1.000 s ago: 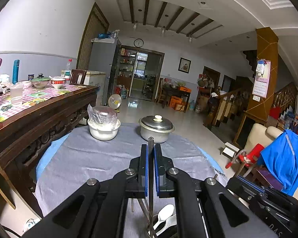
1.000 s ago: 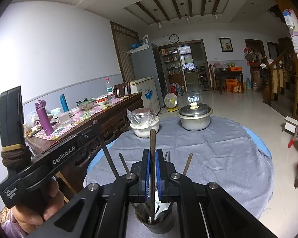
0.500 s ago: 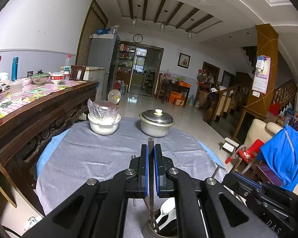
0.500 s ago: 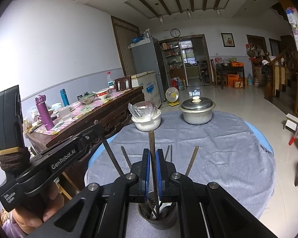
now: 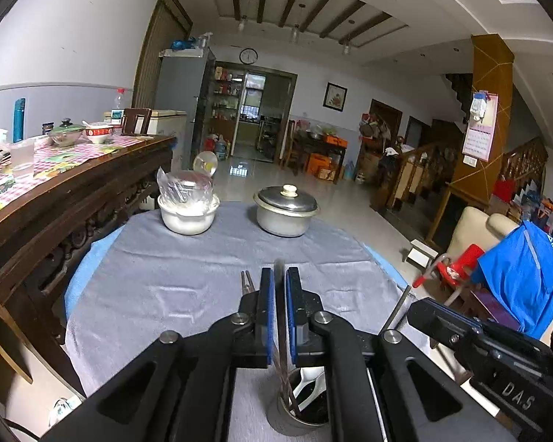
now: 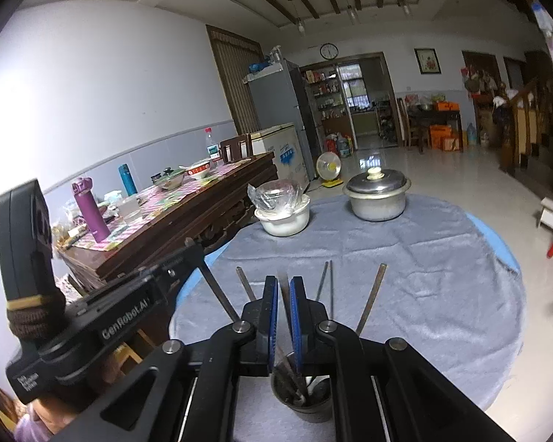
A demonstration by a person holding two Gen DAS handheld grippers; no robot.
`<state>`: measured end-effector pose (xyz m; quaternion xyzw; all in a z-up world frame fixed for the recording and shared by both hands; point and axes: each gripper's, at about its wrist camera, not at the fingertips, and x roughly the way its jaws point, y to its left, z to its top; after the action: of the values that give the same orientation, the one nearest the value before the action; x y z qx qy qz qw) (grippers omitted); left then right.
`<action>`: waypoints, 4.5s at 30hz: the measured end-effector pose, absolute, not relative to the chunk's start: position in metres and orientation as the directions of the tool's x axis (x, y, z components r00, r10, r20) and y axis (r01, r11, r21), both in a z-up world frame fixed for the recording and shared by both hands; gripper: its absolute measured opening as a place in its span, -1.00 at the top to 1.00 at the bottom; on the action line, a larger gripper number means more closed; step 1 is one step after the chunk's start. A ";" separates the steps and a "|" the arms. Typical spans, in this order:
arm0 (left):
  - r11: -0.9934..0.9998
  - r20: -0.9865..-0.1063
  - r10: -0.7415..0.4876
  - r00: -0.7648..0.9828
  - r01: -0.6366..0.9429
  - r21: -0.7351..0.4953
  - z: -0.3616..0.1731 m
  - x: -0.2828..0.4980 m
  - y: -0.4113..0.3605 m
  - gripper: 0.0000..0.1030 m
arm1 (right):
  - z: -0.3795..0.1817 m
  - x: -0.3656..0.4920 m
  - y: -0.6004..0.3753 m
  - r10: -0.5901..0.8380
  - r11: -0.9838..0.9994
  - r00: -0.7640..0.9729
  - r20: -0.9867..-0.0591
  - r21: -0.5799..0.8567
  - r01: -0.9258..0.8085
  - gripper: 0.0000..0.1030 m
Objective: Organize utensils
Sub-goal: 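Open the left tool over the cup while the right tool releases its chopstick, then move both open tools away from the cup toward the last two chopsticks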
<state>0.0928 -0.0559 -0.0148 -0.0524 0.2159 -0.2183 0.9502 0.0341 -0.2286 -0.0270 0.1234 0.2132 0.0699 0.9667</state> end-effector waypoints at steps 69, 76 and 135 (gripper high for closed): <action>0.997 -0.543 -0.013 0.840 0.054 0.060 -0.050 0.105 -0.008 -0.45 | -0.056 0.046 -0.284 0.080 0.923 0.873 -0.481 0.368 0.118 0.04; 0.998 -0.567 0.000 0.824 0.039 0.058 -0.058 0.113 -0.004 -0.45 | -0.062 0.048 -0.294 0.055 0.910 0.869 -0.493 0.383 0.159 0.04; 0.995 -0.760 0.081 0.645 -0.011 0.096 -0.147 0.204 -0.003 -0.45 | -0.158 0.114 -0.367 0.060 0.825 0.719 -0.693 0.440 0.355 0.06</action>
<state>0.2037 -0.0028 -0.1471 0.0414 0.4203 0.0254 0.9061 0.1141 -0.3672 -0.1576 0.2838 0.3656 -0.0836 0.8825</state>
